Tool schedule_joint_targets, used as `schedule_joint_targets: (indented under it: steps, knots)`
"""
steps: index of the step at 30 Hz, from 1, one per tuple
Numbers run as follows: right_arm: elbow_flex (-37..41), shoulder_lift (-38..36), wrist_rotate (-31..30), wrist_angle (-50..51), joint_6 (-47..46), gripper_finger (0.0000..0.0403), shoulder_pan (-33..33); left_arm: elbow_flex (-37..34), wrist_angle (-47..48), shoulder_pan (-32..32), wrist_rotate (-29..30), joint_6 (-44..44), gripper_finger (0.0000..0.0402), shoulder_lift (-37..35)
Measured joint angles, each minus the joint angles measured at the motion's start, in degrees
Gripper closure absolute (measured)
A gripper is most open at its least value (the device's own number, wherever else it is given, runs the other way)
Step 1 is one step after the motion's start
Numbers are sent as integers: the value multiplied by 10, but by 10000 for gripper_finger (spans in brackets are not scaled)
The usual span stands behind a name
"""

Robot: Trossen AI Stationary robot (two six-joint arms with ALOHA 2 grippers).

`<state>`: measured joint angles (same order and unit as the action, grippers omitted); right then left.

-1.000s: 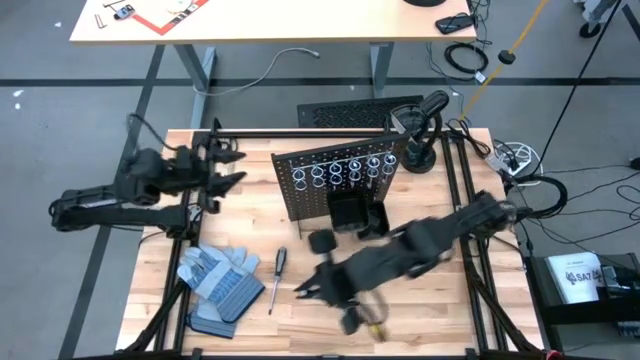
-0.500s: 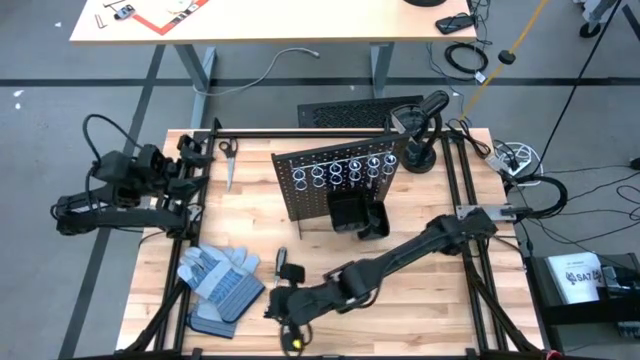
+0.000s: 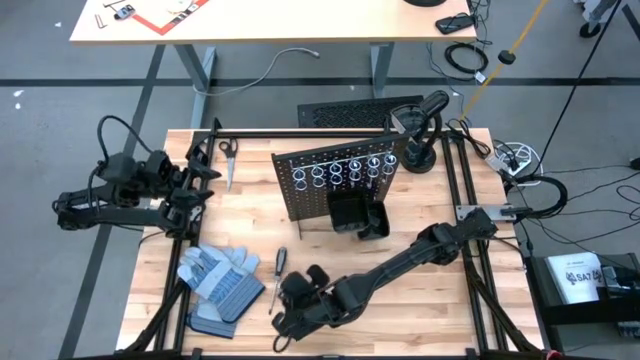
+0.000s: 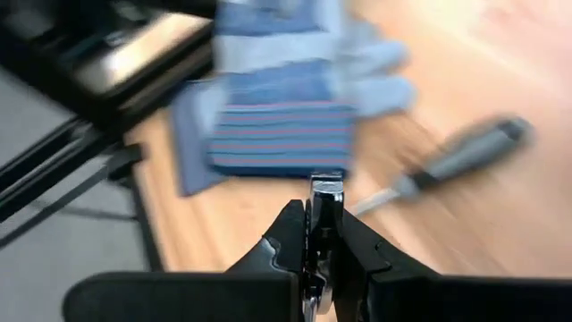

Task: Hang tools onto peg board
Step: Remove the black pliers from the black pegboard

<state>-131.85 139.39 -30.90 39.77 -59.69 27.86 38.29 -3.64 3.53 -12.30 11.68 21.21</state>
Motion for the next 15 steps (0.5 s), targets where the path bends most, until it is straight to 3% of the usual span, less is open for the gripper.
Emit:
schedule_joint_targets:
  steps: [7,15]
  knots:
    - [24,1,-5,89,-162,387,-2,0,1,-6,-8,0,181,0]
    - [73,0,8,34,-217,372,-12,0,1,-6,-23,1,181,0]
